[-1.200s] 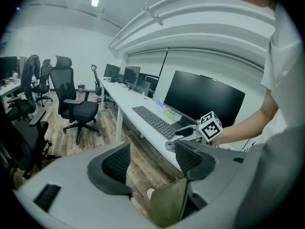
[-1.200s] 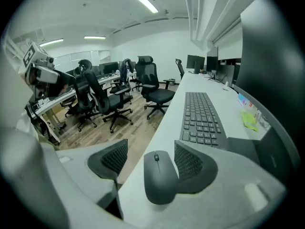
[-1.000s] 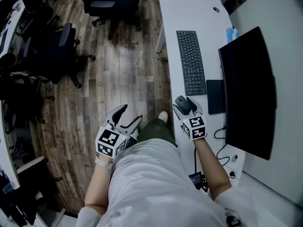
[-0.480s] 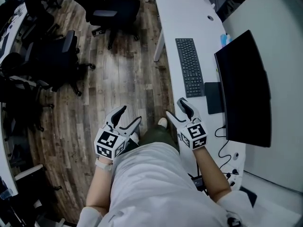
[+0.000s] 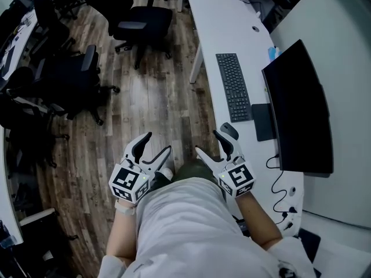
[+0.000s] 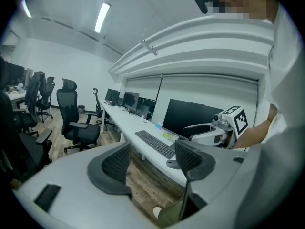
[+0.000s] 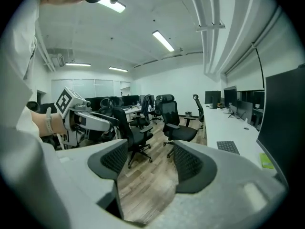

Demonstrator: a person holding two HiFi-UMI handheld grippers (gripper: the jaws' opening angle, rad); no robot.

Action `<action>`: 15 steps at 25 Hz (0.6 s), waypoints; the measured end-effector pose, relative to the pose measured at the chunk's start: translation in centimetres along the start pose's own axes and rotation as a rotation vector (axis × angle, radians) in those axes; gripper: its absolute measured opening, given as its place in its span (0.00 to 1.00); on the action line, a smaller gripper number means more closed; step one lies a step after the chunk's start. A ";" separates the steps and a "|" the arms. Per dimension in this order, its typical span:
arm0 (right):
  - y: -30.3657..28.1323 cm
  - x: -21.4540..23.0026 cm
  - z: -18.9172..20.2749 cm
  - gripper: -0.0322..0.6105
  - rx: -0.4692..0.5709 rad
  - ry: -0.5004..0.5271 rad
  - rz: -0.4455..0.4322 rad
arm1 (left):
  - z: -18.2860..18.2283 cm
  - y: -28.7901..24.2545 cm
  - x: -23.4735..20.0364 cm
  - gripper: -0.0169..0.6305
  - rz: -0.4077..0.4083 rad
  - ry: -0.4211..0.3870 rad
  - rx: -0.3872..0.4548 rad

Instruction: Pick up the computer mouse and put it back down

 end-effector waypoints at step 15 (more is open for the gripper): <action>0.6 -4.0 -4.8 0.52 0.157 0.049 -0.043 | -2.7 4.6 0.5 0.48 0.025 -0.028 0.122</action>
Point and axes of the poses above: the fingertips, and each gripper's own axes: y backward along the fingers, x to its right, z out of its underside, the point moved 2 cm from there along y, backward along the fingers, and after that the axes turned 11 degrees about y, right-handed, at the moved point
